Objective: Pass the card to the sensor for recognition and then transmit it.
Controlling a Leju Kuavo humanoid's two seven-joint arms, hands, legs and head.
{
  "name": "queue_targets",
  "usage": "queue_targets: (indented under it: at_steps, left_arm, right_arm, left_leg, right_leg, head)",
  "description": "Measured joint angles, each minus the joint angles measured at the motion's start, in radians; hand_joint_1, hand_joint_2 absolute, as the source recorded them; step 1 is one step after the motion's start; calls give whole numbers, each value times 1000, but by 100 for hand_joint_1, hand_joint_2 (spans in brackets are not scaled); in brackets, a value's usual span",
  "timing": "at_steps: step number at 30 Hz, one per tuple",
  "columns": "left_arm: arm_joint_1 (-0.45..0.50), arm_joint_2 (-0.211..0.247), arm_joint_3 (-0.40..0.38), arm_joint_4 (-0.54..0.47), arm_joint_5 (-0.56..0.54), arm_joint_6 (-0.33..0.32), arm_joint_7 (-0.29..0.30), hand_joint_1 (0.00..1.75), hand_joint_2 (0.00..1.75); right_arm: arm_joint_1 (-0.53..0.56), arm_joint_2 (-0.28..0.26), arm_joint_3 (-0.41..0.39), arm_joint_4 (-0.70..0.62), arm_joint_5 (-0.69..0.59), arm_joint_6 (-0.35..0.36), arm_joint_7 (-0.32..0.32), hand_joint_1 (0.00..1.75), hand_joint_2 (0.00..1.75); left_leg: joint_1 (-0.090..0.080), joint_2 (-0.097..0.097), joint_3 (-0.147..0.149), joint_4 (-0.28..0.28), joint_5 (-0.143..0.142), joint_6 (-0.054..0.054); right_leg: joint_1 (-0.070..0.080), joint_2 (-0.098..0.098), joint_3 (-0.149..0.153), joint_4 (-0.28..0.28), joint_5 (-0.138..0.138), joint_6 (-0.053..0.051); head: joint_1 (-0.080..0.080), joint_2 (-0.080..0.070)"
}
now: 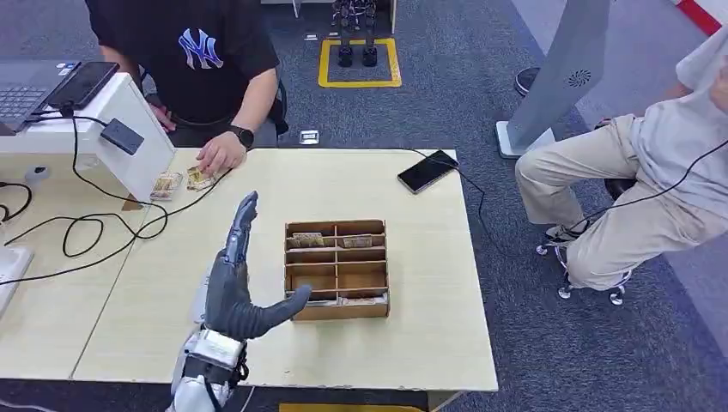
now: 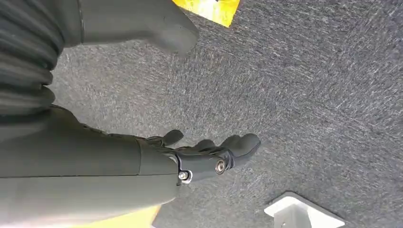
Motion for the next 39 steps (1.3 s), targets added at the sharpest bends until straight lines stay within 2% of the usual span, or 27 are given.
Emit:
queue_targets:
  at_steps: [2,5,8,10,14,20,25,27,33,39]
  left_arm:
    - [6,-9,7,-12,65,-61,-15,0,175]
    - [12,-13,11,-36,151,-191,-47,0,175]
    - [15,11,5,-61,21,-297,-84,0,175]
    - [18,26,-11,-62,-72,-291,-84,0,175]
    - [-26,38,-84,-37,-195,-256,-34,0,175]
    - [-99,40,-193,44,-218,-243,-12,0,175]
    - [-121,53,-223,86,-237,-231,-5,0,175]
    - [-132,61,-230,109,-276,-202,8,0,175]
    - [-177,80,-261,197,-502,-64,132,0,175]
    - [-226,92,-307,278,-658,2,226,0,175]
  right_arm:
    - [0,1,0,-1,-3,0,0,0,175]
    - [0,2,0,-3,-14,0,-11,0,175]
    - [0,2,0,-3,-14,0,-26,0,175]
    - [0,2,0,-2,-10,0,-29,0,175]
    - [-1,2,0,-1,6,0,-35,0,175]
    - [-1,0,0,1,19,0,-36,0,175]
    - [-1,0,0,2,23,0,-39,0,175]
    - [-1,-2,0,4,26,0,-43,0,175]
    - [-1,-2,0,6,42,0,-39,0,175]
    - [-1,-2,0,6,49,0,-38,0,175]
  left_leg:
    - [0,0,0,0,0,0]
    - [0,0,0,0,0,0]
    - [0,0,0,0,0,0]
    - [0,0,0,0,0,0]
    - [0,0,0,0,0,0]
    - [0,0,0,0,0,0]
    - [0,1,0,0,0,0]
    - [0,0,-1,0,0,0]
    - [0,1,0,0,0,0]
    - [0,0,-1,0,0,0]
  right_leg:
    - [0,0,0,0,0,0]
    - [0,0,0,0,0,0]
    - [0,0,0,0,0,0]
    - [0,0,-1,0,0,0]
    - [0,0,-1,0,0,0]
    - [0,0,-1,0,0,0]
    - [0,0,-2,0,0,0]
    - [0,0,-2,0,0,0]
    - [0,0,-2,0,0,0]
    - [0,0,-2,0,0,0]
  head:
    - [0,0]
    - [0,0]
    - [0,0]
    - [0,0]
    - [0,0]
    - [0,0]
    - [0,0]
    - [0,0]
    - [0,0]
    - [0,0]
